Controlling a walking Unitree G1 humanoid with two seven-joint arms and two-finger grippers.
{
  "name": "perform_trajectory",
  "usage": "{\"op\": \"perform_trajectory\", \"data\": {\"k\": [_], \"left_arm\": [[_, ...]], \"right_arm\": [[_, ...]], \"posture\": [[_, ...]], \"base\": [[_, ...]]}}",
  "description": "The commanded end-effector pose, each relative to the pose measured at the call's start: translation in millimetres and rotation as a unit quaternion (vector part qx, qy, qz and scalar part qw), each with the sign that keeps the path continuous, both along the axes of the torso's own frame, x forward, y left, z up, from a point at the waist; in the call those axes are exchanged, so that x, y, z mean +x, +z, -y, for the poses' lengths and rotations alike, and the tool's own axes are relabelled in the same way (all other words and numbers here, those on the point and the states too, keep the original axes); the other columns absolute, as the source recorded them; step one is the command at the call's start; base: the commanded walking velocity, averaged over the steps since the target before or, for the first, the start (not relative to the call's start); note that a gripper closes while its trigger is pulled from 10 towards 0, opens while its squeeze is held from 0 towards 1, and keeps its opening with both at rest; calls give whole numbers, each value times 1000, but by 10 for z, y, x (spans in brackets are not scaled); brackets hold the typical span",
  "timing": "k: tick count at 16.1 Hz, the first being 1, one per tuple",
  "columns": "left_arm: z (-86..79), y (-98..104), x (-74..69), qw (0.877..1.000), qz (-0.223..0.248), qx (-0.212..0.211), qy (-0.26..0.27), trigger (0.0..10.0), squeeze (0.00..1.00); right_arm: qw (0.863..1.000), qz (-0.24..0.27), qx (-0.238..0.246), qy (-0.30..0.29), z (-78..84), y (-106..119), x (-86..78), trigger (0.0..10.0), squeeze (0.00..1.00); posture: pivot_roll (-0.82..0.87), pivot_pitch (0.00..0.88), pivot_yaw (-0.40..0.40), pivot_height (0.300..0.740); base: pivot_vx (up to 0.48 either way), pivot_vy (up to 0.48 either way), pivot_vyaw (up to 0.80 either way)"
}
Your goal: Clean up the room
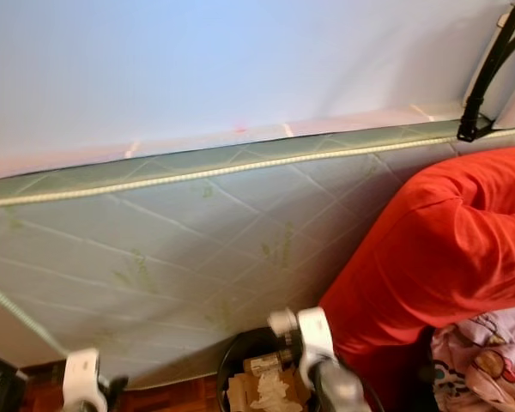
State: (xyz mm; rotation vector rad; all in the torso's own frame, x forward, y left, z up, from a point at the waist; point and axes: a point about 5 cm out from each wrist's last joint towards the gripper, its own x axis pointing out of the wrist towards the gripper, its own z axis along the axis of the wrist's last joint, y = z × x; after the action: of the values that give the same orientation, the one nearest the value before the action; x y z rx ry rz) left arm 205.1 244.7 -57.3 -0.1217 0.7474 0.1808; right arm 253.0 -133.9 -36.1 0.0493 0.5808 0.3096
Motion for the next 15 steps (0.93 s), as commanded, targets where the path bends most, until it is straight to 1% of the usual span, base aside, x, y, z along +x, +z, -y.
{"op": "perform_trajectory", "data": {"k": [1, 2, 4, 5, 6, 7, 9, 10, 15], "left_arm": [[52, 23, 60, 1000, 14, -7, 5, 10000, 0], [71, 28, 77, 1000, 17, -8, 6, 10000, 0], [185, 25, 115, 1000, 27, -13, -1, 10000, 0], [204, 24, 118, 999, 28, -14, -2, 10000, 0], [239, 19, 116, 999, 34, -17, -4, 10000, 0], [247, 14, 107, 999, 36, -17, -4, 10000, 0], [256, -10, 60, 999, 36, -17, -3, 10000, 0], [250, -25, 28, 999, 33, -15, -2, 10000, 0], [257, -35, 17, 999, 30, -12, -2, 10000, 0]], "right_arm": [[999, 19, 28, -6, -51, 65, 61, 10000, 0], [999, 25, 35, -10, -65, 86, 83, 10000, 0], [998, 42, 42, -32, -116, 177, 197, 10000, 0], [998, 45, 41, -34, -128, 195, 220, 10000, 0], [998, 45, 26, -31, -167, 225, 266, 10000, 0], [998, 43, 21, -31, -171, 229, 276, 10000, 0], [997, 38, 39, -49, -178, 237, 291, 10000, 0], [998, 36, 30, -46, -186, 234, 293, 10000, 0], [998, 26, 27, -57, -162, 214, 284, 10000, 0]], "posture": [[47, 26, -8, 740], [51, 31, -10, 740], [60, 38, -14, 740], [64, 40, -15, 740], [69, 43, -19, 740], [71, 44, -21, 740], [82, 50, -27, 740], [87, 55, -32, 740], [99, 61, -40, 740]], "base": [[0, 0, 0], [0, 0, 0], [0, 0, 0], [0, 0, 0], [0, 0, 0], [0, 0, 0], [0, 0, 0], [0, 0, 0], [0, 0, 0]]}}
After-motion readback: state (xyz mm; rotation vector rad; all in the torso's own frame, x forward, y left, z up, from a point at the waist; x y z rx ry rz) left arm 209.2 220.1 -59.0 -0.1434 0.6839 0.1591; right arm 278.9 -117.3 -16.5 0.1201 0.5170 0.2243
